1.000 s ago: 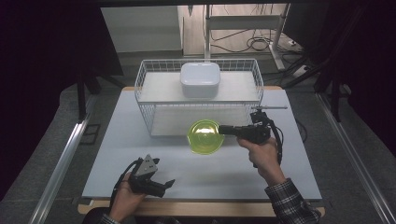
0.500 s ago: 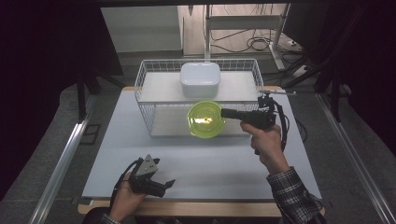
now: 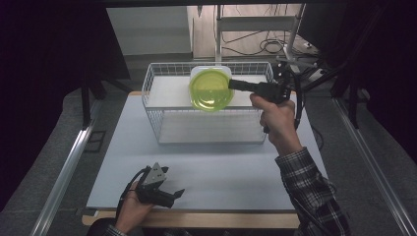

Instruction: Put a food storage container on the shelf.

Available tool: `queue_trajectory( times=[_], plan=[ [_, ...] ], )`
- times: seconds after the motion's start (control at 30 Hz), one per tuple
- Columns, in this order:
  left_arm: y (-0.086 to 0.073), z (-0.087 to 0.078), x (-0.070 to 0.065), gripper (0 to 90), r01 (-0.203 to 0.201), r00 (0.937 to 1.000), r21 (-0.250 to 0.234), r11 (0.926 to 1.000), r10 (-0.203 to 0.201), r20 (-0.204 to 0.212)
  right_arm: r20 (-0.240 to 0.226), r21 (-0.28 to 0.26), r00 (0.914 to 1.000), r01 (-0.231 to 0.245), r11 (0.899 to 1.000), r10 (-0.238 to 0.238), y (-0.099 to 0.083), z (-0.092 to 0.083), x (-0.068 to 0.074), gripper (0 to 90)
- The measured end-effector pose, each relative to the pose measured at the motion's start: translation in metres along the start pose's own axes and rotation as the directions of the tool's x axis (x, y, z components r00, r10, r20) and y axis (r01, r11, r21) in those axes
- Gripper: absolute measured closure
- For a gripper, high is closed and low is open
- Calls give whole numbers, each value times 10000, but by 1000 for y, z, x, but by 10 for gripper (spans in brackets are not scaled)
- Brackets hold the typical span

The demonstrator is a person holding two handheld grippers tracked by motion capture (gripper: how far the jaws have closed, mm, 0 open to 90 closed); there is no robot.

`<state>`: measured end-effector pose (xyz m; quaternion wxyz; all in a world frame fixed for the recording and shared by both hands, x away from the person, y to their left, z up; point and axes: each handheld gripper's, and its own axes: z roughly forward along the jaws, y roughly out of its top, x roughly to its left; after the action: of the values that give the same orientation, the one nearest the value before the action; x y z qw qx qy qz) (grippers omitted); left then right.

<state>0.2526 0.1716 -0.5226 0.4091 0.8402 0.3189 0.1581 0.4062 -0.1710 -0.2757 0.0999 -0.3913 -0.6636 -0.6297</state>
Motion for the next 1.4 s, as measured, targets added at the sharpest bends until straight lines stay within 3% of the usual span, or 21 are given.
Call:
queue_trajectory(
  times=[0.3,0.7,0.8,0.93,1.07,1.4],
  plan=[
    [0,0,0,47,-4,10000,6,10000,4,17,642,-519,9969,-433,9977,466,34,20,-11,840],
    [0,0,0,47,19,10000,-54,10000,-19,63,806,-731,9881,-1255,9894,1313,47,43,-32,835],
    [0,0,0,47,-18,10000,-43,10000,18,60,934,-703,9880,-1168,9907,1231,50,45,-33,822],
    [0,0,0,47,-44,10000,-27,10000,45,71,1670,-710,9816,-818,9941,927,54,49,-32,802],
    [0,0,0,47,-65,9999,3,10000,64,89,2127,-842,9737,-645,9944,812,55,53,-33,778],
    [0,1,0,47,-90,9999,34,10000,89,113,2736,-1057,9597,-358,9938,637,54,52,-36,736]
  ],
)
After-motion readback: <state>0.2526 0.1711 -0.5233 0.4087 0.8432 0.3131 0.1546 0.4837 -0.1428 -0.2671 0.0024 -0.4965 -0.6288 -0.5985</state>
